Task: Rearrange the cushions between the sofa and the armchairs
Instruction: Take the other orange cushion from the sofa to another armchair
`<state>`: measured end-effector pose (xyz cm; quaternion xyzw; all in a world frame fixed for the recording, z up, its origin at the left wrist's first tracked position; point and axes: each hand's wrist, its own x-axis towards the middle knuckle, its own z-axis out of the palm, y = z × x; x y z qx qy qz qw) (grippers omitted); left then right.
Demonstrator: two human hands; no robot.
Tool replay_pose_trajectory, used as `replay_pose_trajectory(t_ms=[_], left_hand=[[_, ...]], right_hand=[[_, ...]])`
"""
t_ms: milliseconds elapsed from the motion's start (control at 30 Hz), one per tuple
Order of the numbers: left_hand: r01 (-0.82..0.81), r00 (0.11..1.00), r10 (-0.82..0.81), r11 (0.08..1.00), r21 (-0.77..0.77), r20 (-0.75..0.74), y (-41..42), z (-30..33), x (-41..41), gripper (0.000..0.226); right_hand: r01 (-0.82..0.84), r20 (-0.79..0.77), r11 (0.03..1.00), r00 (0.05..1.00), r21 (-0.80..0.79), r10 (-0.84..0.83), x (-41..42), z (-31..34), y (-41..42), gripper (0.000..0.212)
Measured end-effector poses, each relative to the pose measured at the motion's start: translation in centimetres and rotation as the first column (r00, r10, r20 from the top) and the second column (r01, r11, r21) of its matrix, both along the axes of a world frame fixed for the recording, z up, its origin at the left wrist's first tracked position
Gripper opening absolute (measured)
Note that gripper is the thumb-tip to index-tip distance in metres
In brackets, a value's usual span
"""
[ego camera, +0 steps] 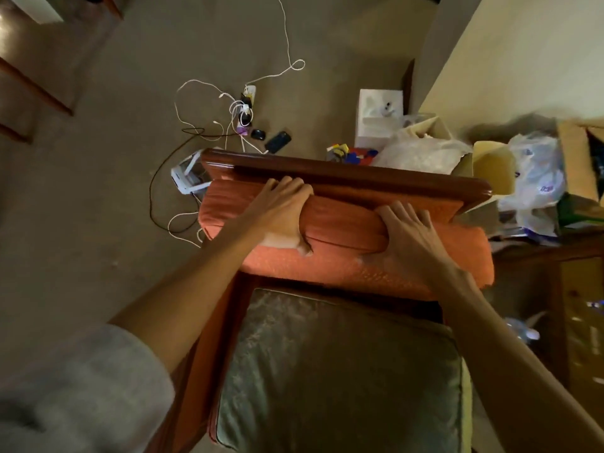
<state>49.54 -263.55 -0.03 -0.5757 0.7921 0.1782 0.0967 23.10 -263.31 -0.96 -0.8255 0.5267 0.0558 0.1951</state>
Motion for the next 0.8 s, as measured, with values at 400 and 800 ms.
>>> replay_pose_trajectory(t_ms=[400, 800], left_hand=[[-0.231, 0.965, 0.2, 0.955, -0.185, -0.169, 0.4, -5.3, -0.5, 0.114], [-0.275, 0.958, 0.285, 0.934, -0.229, 0.012, 4.7, -6.6, 8.3, 0.098]], right_hand=[[0.014, 0.077, 0.985, 0.997, -0.171, -0.001, 2.9, -4.5, -1.5, 0.098], [0.301, 0.374, 0.944, 0.898, -0.137, -0.232, -5.3, -4.9, 1.9, 0.05]])
